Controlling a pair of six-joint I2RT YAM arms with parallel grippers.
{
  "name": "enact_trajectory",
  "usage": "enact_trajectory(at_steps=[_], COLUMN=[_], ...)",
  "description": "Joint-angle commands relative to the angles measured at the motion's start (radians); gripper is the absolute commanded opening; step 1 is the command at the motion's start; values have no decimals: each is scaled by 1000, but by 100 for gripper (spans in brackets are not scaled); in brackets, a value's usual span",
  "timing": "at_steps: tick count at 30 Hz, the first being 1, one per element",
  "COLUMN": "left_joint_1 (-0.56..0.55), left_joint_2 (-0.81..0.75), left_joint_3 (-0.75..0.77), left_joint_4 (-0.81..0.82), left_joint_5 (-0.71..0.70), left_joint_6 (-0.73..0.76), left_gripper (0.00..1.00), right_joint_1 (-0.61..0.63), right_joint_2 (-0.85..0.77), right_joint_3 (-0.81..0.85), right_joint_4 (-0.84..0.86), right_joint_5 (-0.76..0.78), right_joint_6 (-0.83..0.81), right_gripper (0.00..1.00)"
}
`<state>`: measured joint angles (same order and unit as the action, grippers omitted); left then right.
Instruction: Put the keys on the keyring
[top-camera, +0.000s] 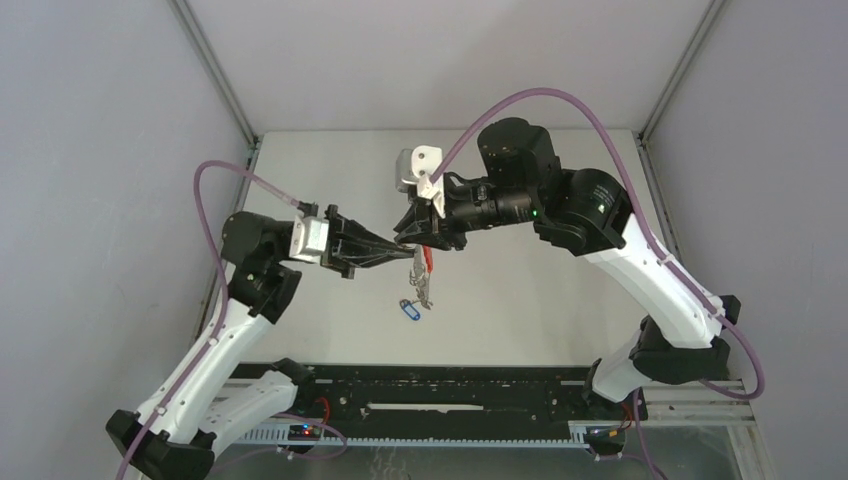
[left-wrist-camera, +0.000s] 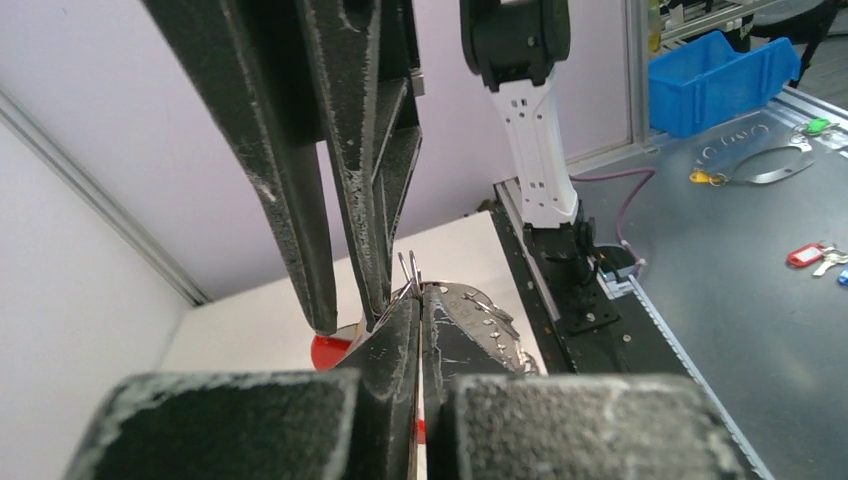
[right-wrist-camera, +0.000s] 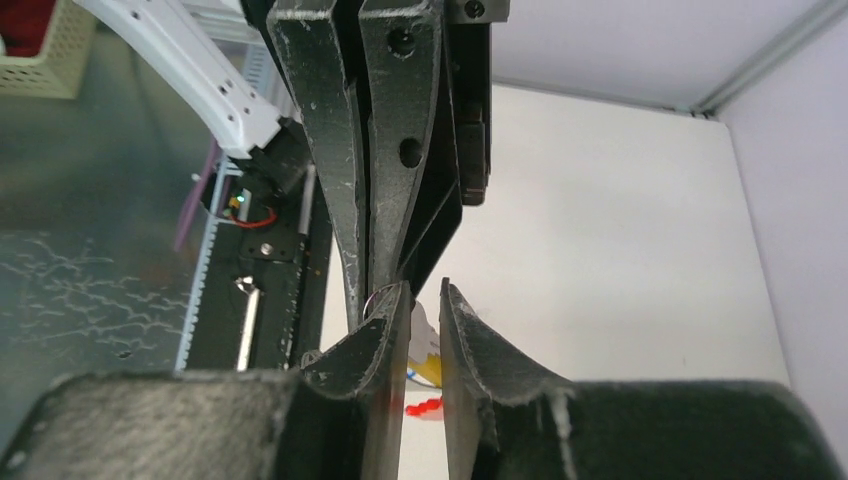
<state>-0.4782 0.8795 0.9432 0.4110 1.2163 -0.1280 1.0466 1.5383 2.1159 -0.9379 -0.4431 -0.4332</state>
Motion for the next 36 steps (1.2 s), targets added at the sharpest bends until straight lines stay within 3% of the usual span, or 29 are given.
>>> enact_trajectory(at_steps=[1,5,24,36], left_joint_1=[-19,-25,-34,-34], left_joint_2=[-27,-48,-113,-127], left_joint_3=[-26,-59,-151,-167], left_joint_4=[241,308,432,486], left_joint_5=[-87,-109,-175,-225], left_joint_6=[-21,-29,-26,22], left_gripper=[0,0,0,0], right_joint_1=[35,34,-10,-26], right_joint_2=[110,167,123,113], right_joint_3=[107,218,120,127], right_joint_4=[-184,-256,-70,-50], right_joint_5=[-149,-157,-175,-127], right_joint_6=[56,79,256,264], right_gripper=[26,26,28,31])
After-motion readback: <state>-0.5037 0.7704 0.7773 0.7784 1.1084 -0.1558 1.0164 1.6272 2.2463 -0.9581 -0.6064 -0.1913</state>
